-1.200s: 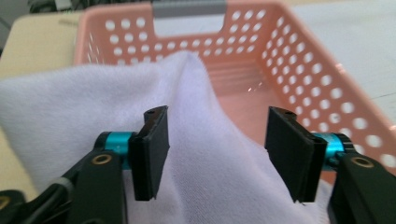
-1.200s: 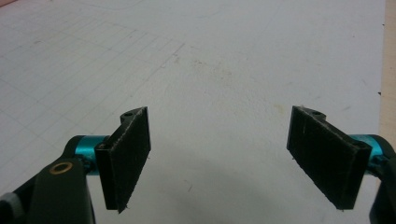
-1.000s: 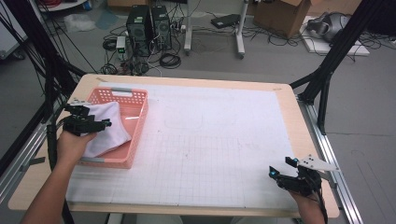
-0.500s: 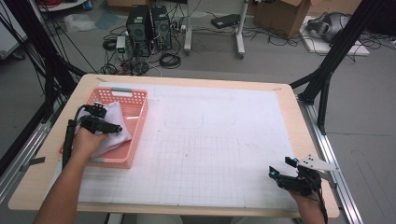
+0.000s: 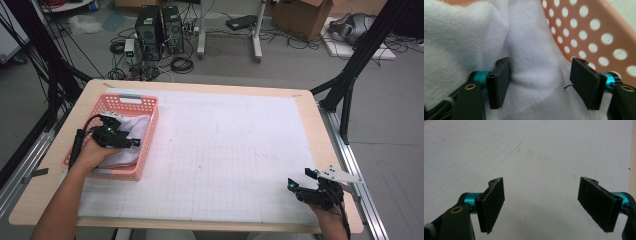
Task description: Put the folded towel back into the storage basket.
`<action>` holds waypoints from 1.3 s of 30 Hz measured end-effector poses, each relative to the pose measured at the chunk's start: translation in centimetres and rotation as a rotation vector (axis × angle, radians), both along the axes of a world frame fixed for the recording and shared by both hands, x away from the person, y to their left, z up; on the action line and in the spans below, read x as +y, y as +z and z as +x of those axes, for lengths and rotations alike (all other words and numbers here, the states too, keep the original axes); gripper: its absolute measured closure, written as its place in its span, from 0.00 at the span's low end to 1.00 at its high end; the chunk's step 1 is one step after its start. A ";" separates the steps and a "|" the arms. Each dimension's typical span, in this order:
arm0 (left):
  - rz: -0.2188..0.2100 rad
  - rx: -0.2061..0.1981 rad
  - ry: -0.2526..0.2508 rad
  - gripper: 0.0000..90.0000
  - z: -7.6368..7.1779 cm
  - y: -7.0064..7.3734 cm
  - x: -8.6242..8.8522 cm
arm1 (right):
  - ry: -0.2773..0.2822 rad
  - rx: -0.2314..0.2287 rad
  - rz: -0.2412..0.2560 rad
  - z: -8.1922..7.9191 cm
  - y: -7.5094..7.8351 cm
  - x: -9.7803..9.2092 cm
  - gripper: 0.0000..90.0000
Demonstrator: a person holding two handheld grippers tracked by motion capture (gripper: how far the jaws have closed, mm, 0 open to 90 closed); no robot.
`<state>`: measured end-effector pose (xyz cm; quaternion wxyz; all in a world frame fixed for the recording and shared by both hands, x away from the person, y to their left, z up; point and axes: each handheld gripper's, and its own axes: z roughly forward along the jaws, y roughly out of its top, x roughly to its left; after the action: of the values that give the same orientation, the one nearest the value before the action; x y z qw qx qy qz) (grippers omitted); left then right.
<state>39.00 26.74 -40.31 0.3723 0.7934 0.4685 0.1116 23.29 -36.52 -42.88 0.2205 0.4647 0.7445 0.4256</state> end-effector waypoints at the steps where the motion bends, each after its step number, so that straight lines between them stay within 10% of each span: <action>1: 0.000 0.000 0.000 0.37 0.0 0.0 0.0 | -0.001 0.004 0.002 0.0 0.0 0.0 0.23; 5: -0.033 -0.126 0.191 0.37 0.0 1.0 1.7 | -0.001 0.008 -0.004 0.0 -0.1 0.0 0.23; 8: -0.025 -0.106 0.236 0.39 0.3 0.7 2.2 | 0.001 0.009 -0.002 0.0 -0.1 0.1 0.23; 11: 0.047 0.003 0.276 0.39 1.4 -0.8 2.6 | 0.006 0.012 -0.008 0.1 -0.2 0.2 0.23; 21: 0.099 -0.056 0.380 0.38 1.7 -0.8 3.0 | 0.010 0.018 -0.017 0.3 -0.4 0.2 0.23; 31: -0.207 -0.405 0.333 0.23 -2.2 3.5 3.0 | 0.011 -0.004 0.000 0.1 -0.1 0.2 0.23; 39: -0.330 -0.515 0.223 0.24 -5.5 5.1 1.3 | 0.015 -0.020 0.006 0.1 0.1 0.5 0.23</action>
<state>33.51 27.99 -35.24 0.5875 0.6120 0.4548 0.2712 23.35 -36.06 -42.76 0.2234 0.4552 0.7445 0.4342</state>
